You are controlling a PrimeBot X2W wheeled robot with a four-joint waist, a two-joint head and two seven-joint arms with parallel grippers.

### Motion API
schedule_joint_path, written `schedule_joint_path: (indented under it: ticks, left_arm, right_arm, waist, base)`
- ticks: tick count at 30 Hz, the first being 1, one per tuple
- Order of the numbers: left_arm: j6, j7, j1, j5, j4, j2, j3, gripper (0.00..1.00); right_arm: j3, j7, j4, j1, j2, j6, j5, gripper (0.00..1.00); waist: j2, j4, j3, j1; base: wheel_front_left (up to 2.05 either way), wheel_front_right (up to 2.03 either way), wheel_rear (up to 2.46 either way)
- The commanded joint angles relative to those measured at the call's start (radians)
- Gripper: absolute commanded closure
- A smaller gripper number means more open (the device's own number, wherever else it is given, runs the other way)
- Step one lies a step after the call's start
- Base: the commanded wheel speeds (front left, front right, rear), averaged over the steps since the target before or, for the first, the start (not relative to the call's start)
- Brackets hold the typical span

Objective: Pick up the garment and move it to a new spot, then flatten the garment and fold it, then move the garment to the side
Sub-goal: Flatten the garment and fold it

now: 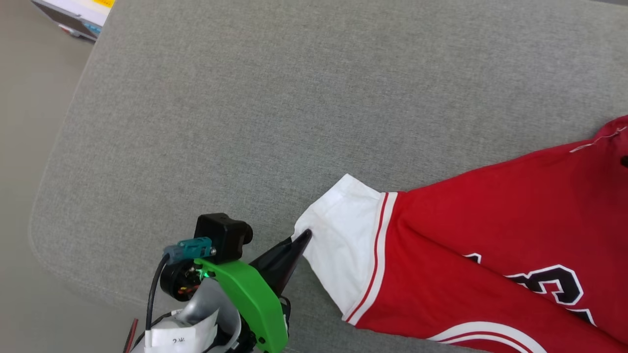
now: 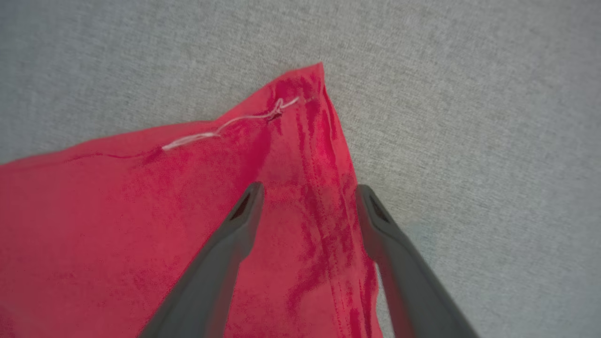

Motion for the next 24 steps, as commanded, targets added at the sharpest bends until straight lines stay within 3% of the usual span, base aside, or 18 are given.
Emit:
schedule_joint_path:
  ticks: [1,12,13,14,15,24]
  left_arm:
    - [-0.011,-0.008,-0.021,0.013,0.005,-0.009,-0.002,1.0]
    - [-0.026,-0.029,-0.04,0.013,0.036,-0.03,-0.021,1.0]
    - [-0.026,-0.029,-0.041,0.013,0.038,-0.03,-0.021,1.0]
    - [-0.026,-0.03,-0.042,0.013,0.04,-0.031,-0.022,1.0]
    - [-0.026,-0.03,-0.042,0.012,0.042,-0.031,-0.022,1.0]
    - [-0.018,-0.039,-0.041,0.008,0.056,-0.028,-0.012,1.0]
  right_arm:
    - [0.005,-0.014,0.022,-0.021,-0.009,-0.001,-0.012,0.0]
    - [0.081,-0.097,0.17,-0.051,-0.051,-0.001,-0.014,0.0]
    - [0.086,-0.095,0.178,-0.049,-0.051,-0.001,-0.009,0.18]
    - [0.092,-0.094,0.184,-0.048,-0.051,-0.001,0.0,0.71]
    - [0.093,-0.097,0.188,-0.048,-0.051,-0.001,0.006,1.0]
    - [0.099,-0.17,0.212,-0.054,-0.045,-0.001,0.029,1.0]
  waist:
    - [0.0,0.046,0.045,0.0]
    - [0.0,0.077,0.074,0.0]
    - [0.0,0.077,0.074,0.0]
    - [0.0,0.077,0.073,0.0]
    - [0.0,0.077,0.071,0.0]
    - [0.0,0.053,0.025,0.0]
  base:
    - [0.0,0.0,0.0]
    - [0.0,0.0,0.0]
    - [0.0,0.0,0.0]
    - [0.0,0.0,0.0]
    - [0.0,0.0,0.0]
    - [0.0,0.0,0.0]
